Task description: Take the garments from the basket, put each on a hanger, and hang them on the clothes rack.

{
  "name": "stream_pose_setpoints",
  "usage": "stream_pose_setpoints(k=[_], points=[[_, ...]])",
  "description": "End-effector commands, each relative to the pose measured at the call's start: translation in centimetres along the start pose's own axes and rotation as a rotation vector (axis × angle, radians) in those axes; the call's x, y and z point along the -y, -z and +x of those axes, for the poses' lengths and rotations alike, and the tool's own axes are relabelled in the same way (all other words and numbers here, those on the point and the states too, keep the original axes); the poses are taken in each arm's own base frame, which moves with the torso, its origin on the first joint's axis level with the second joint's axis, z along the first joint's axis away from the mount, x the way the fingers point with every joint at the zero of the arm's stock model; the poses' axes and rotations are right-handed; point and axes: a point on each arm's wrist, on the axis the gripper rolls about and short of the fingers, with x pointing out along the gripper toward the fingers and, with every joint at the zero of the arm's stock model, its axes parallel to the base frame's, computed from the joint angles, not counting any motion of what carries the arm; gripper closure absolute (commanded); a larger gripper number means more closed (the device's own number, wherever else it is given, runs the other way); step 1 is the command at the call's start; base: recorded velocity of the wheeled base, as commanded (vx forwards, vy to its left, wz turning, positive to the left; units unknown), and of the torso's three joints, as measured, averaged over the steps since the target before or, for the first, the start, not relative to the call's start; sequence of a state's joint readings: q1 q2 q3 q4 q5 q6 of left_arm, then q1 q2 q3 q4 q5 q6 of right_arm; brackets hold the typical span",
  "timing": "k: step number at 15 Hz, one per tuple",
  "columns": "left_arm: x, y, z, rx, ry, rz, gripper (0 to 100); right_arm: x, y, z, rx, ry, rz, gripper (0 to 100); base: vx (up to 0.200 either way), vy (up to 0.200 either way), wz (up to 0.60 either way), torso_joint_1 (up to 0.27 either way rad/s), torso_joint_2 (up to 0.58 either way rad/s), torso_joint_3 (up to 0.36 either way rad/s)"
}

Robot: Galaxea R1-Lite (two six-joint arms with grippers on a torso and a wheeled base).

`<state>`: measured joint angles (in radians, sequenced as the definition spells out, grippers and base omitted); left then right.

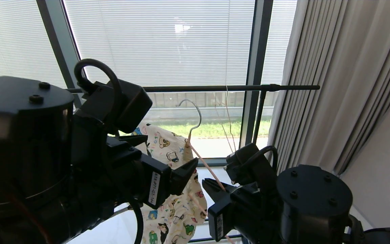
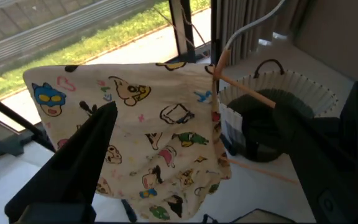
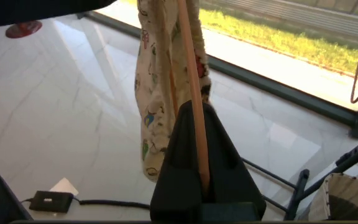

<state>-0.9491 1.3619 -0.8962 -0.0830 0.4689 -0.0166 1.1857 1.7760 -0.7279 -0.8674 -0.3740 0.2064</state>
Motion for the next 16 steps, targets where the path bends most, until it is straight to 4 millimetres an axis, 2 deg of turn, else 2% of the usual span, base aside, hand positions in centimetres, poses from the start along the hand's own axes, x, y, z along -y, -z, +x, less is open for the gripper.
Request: stream_pose_setpoints(k=[1, 3, 6, 9, 12, 16], points=[[-0.7, 0.8, -1.3, 0.006, -0.001, -0.002, 0, 0.9, 0.3, 0.0, 0.009, 0.026, -0.035, 100, 0.000, 0.000, 0.00, 0.000, 0.00, 0.000], [-1.2, 2.4, -2.3, -0.012, 0.001, 0.008, 0, 2.1, 0.7, -1.2, 0.019, 0.046, -0.083, 100, 0.000, 0.000, 0.00, 0.000, 0.00, 0.000], [-1.8, 3.9, -3.6, -0.020, 0.054, 0.029, 0, 3.8, 2.2, -4.7, -0.023, 0.056, -0.108, 100, 0.000, 0.000, 0.00, 0.000, 0.00, 0.000], [-1.5, 4.5, -4.2, 0.008, 0.121, 0.127, 0, 6.0, 4.4, -11.1, -0.058, 0.023, -0.199, 100, 0.000, 0.000, 0.00, 0.000, 0.00, 0.000], [-0.2, 4.5, -3.7, 0.044, 0.342, 0.269, 0, 7.0, 6.4, -15.4, -0.086, -0.118, -0.321, 100, 0.000, 0.000, 0.00, 0.000, 0.00, 0.000], [1.1, 6.3, -2.1, -0.002, 0.513, 0.435, 0, 7.0, 6.4, -15.9, -0.083, -0.207, -0.336, 100, 0.000, 0.000, 0.00, 0.000, 0.00, 0.000]])
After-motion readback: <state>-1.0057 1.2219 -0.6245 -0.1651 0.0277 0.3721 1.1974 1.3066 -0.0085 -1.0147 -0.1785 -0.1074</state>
